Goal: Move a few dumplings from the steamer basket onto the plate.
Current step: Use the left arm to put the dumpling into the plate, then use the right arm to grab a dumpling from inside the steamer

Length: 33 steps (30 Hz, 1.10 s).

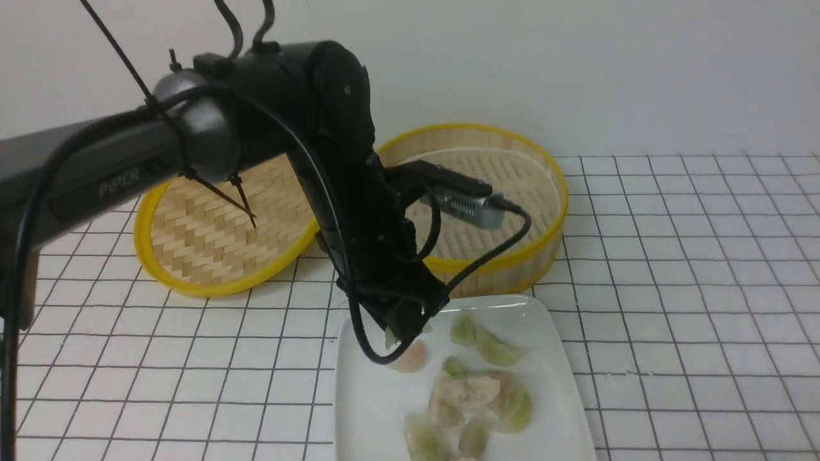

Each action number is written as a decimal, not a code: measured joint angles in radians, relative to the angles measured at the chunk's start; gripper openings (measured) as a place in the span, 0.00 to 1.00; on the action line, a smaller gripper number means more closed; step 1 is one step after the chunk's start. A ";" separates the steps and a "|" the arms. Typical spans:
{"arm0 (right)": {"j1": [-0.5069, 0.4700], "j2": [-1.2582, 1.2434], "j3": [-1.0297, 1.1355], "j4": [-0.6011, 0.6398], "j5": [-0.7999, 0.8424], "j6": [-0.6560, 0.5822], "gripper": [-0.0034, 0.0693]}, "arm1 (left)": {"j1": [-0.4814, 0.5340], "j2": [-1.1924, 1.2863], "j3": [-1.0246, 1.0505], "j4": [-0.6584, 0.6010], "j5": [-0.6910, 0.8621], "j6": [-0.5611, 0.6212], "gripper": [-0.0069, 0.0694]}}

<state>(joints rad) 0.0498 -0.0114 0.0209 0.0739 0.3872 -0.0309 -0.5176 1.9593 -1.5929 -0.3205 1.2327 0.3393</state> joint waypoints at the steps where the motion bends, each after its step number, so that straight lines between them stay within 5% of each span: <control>1: 0.000 0.000 0.000 0.000 0.000 0.000 0.03 | -0.004 0.007 0.003 0.001 -0.004 0.002 0.28; 7: 0.000 0.000 0.000 0.000 0.000 0.000 0.03 | -0.029 0.041 0.008 0.013 -0.011 0.003 0.38; 10: 0.000 0.000 0.000 0.000 0.000 0.000 0.03 | -0.053 0.041 0.008 0.014 -0.011 0.003 0.57; 15: 0.000 0.000 0.000 0.001 0.000 0.000 0.03 | -0.066 0.041 -0.005 0.028 -0.059 0.003 0.72; 18: 0.000 0.000 0.000 0.000 0.000 0.000 0.03 | -0.055 0.041 -0.060 0.098 -0.188 -0.032 0.67; 21: 0.000 0.000 0.000 0.000 0.000 0.000 0.03 | -0.016 0.056 -0.167 0.150 -0.270 -0.067 0.44; 22: 0.000 0.000 0.000 0.000 0.000 0.000 0.03 | 0.006 0.076 -0.227 0.160 -0.285 -0.055 0.29; 25: 0.000 0.000 0.000 0.000 0.000 0.000 0.03 | 0.070 0.150 -0.394 0.138 -0.295 0.025 0.13; 33: 0.000 0.000 0.000 0.000 0.000 0.000 0.03 | 0.211 0.477 -0.868 -0.128 -0.184 0.213 0.11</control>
<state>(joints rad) 0.0498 -0.0114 0.0209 0.0739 0.3872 -0.0309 -0.3064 2.4366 -2.4605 -0.4481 1.0486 0.5520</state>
